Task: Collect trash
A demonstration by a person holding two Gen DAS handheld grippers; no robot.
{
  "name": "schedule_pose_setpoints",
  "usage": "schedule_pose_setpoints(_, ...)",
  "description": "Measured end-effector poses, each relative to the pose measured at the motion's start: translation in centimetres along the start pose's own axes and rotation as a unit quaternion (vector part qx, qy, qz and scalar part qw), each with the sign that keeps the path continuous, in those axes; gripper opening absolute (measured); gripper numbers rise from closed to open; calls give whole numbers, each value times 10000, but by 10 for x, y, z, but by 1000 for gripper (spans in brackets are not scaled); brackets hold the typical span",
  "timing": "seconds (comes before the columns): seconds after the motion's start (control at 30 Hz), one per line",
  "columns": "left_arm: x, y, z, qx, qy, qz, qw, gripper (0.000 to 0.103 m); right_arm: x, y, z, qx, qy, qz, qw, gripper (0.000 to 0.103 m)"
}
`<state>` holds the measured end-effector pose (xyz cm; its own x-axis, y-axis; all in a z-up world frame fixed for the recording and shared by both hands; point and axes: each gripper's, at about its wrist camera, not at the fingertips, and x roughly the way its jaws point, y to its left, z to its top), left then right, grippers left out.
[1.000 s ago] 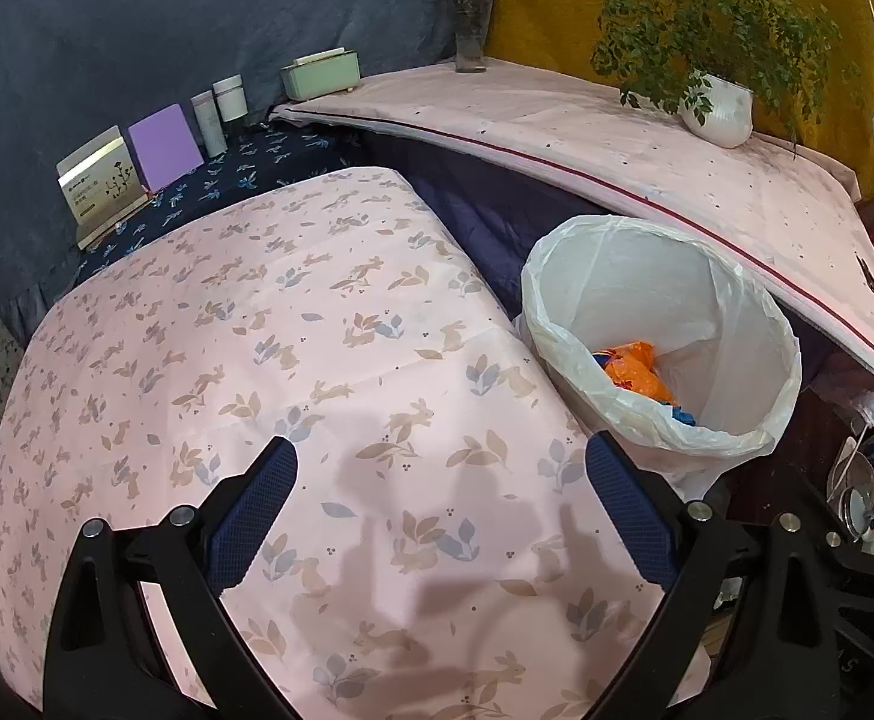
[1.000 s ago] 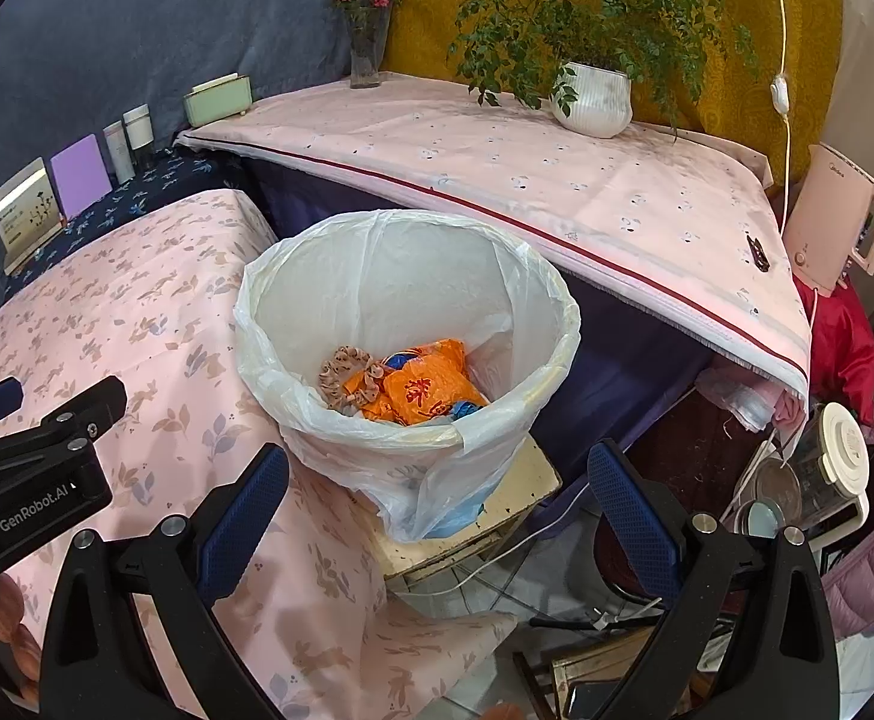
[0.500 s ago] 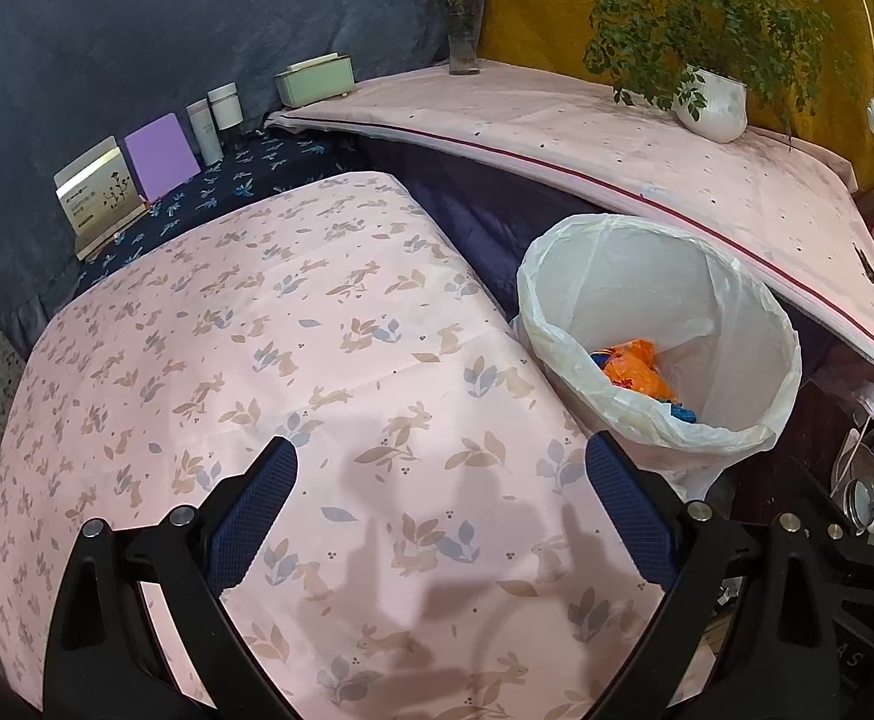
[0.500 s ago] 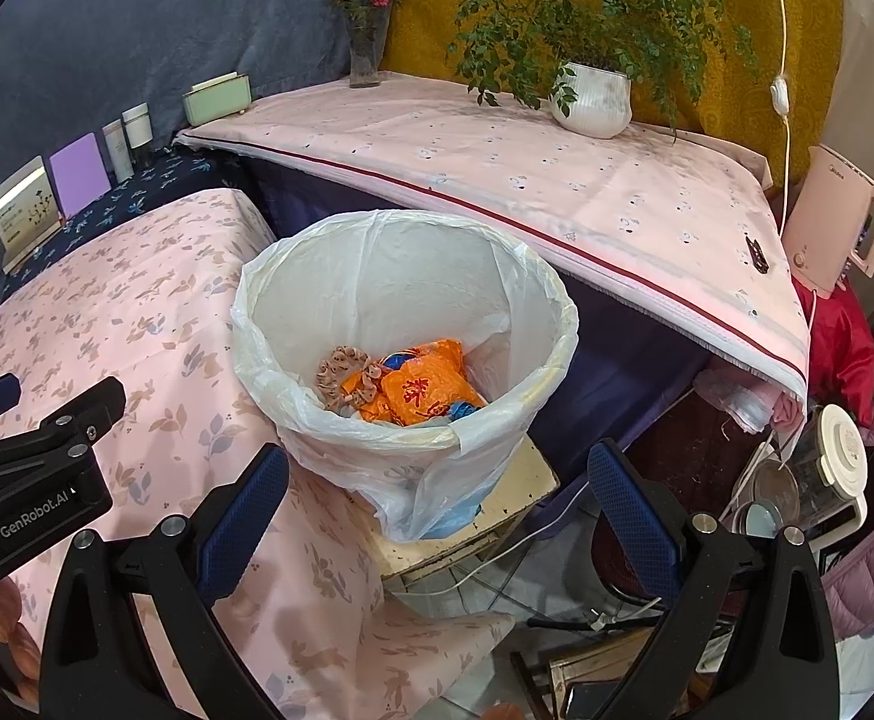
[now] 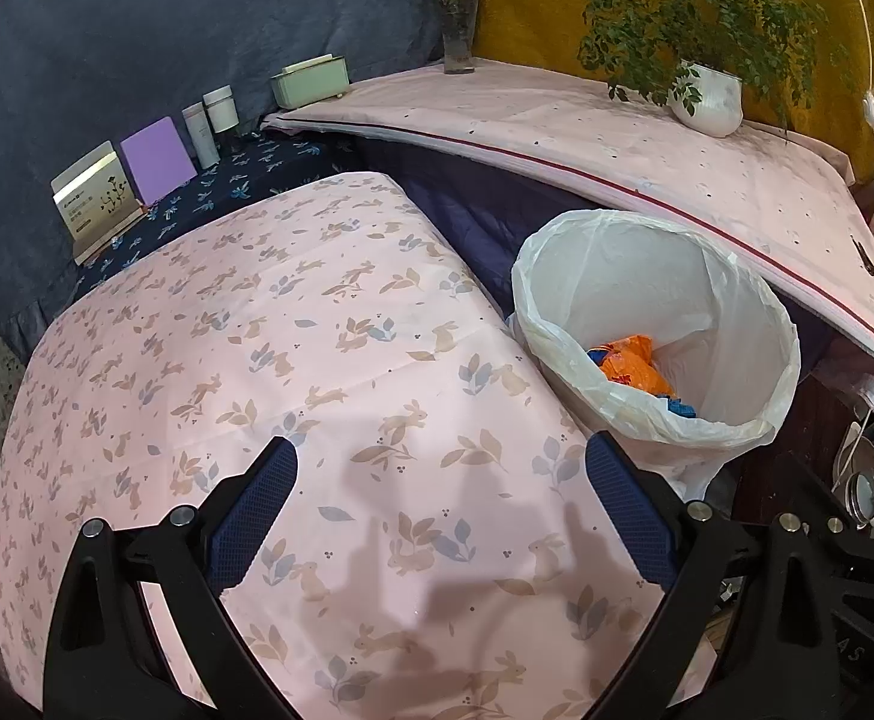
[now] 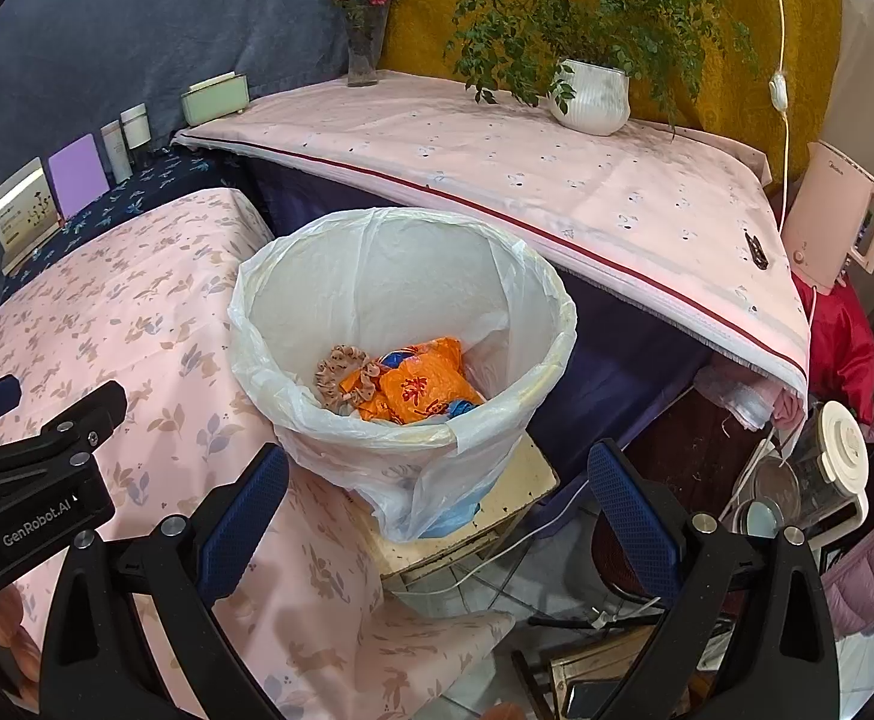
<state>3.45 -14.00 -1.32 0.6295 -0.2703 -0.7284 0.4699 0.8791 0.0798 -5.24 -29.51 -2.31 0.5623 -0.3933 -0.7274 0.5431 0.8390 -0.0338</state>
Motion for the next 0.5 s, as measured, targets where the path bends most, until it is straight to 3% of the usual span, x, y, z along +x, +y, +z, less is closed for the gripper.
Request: schedule_pose_setpoints(0.5,-4,-6,-1,55,-61,-82,9999,92,0,-3,-2,22,-1,-19,10000,96)
